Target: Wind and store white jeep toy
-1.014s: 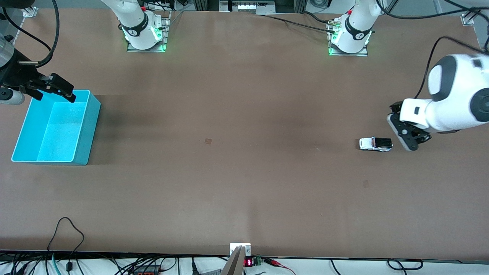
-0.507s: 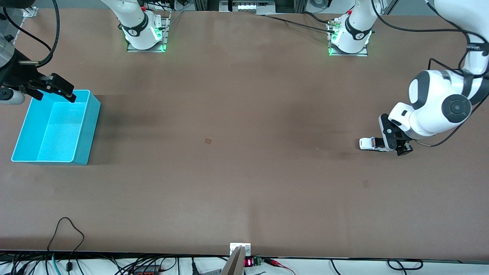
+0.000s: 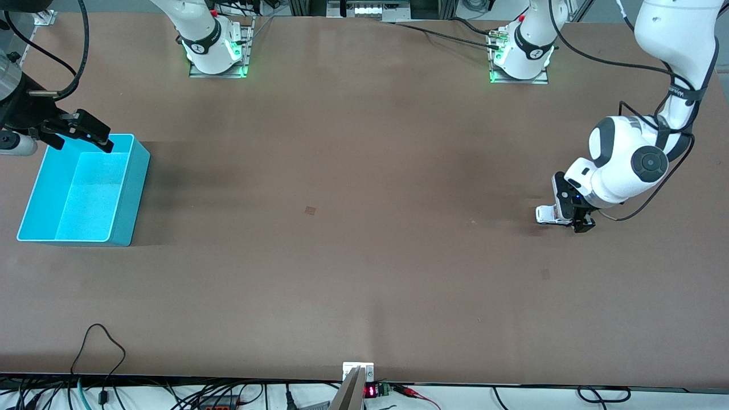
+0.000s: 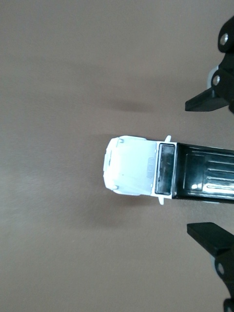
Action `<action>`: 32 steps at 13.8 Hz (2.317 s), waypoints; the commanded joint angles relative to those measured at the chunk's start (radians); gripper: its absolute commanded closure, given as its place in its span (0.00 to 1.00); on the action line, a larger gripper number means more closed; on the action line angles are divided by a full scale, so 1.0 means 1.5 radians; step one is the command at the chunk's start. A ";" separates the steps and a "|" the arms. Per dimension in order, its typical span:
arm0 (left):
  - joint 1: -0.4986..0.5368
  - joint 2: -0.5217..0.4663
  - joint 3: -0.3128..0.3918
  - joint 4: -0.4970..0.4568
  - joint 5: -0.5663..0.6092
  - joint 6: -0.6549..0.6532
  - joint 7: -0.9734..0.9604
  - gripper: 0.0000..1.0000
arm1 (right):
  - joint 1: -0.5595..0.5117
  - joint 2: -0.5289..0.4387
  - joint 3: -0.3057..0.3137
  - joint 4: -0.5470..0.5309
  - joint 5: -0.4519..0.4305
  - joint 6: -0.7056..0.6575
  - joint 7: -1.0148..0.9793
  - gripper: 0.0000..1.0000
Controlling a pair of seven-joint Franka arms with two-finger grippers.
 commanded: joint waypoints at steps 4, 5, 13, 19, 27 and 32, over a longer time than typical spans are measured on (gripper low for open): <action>0.008 0.010 -0.004 0.005 0.009 0.016 0.086 0.49 | -0.009 -0.003 0.008 0.001 0.003 -0.002 0.004 0.00; 0.008 0.013 -0.005 0.006 0.008 0.016 0.086 0.61 | -0.009 -0.003 0.008 0.001 0.003 -0.002 0.004 0.00; 0.006 0.039 -0.004 0.009 0.007 0.009 0.017 0.95 | -0.009 -0.003 0.009 0.000 0.003 -0.002 0.004 0.00; 0.013 0.052 0.005 0.014 0.008 0.008 0.060 0.95 | -0.009 -0.003 0.009 0.000 0.003 -0.002 0.004 0.00; 0.097 0.080 0.011 0.038 0.032 0.014 0.150 0.96 | -0.009 -0.003 0.008 -0.001 0.003 -0.003 0.004 0.00; 0.143 0.088 0.011 0.047 0.042 0.014 0.190 0.96 | -0.009 -0.004 0.008 -0.001 0.003 -0.004 0.004 0.00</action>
